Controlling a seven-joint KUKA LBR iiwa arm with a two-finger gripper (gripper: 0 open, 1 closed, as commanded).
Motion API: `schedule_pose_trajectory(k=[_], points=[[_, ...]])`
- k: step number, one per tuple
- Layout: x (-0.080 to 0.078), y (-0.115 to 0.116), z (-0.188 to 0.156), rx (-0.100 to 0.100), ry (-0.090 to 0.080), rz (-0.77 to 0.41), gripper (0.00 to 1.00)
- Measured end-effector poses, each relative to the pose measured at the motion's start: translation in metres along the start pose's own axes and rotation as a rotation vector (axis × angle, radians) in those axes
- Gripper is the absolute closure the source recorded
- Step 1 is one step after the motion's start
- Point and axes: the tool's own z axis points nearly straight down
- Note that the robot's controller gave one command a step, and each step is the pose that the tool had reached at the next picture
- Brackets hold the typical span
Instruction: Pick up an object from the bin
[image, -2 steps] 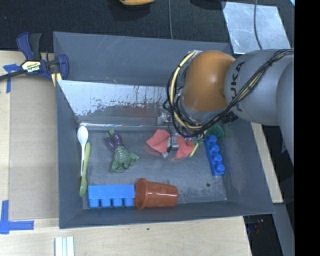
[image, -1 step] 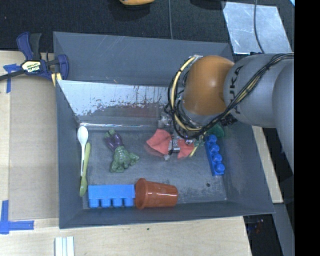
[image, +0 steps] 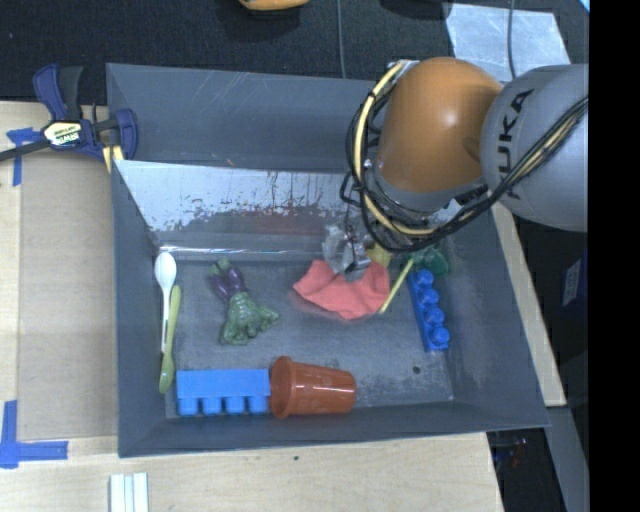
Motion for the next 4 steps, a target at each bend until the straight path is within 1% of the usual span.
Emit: schedule_pose_trajectory(k=[1,2,3,4], points=[[0.000,0.000,0.000,0.000,0.000,0.000,1.00],[0.000,0.000,-0.062,0.000,-0.001,-0.007,1.00],[-0.007,-0.001,-0.083,-0.001,0.001,0.002,0.00],[-0.009,-0.001,-0.072,-0.001,0.004,0.008,0.00]])
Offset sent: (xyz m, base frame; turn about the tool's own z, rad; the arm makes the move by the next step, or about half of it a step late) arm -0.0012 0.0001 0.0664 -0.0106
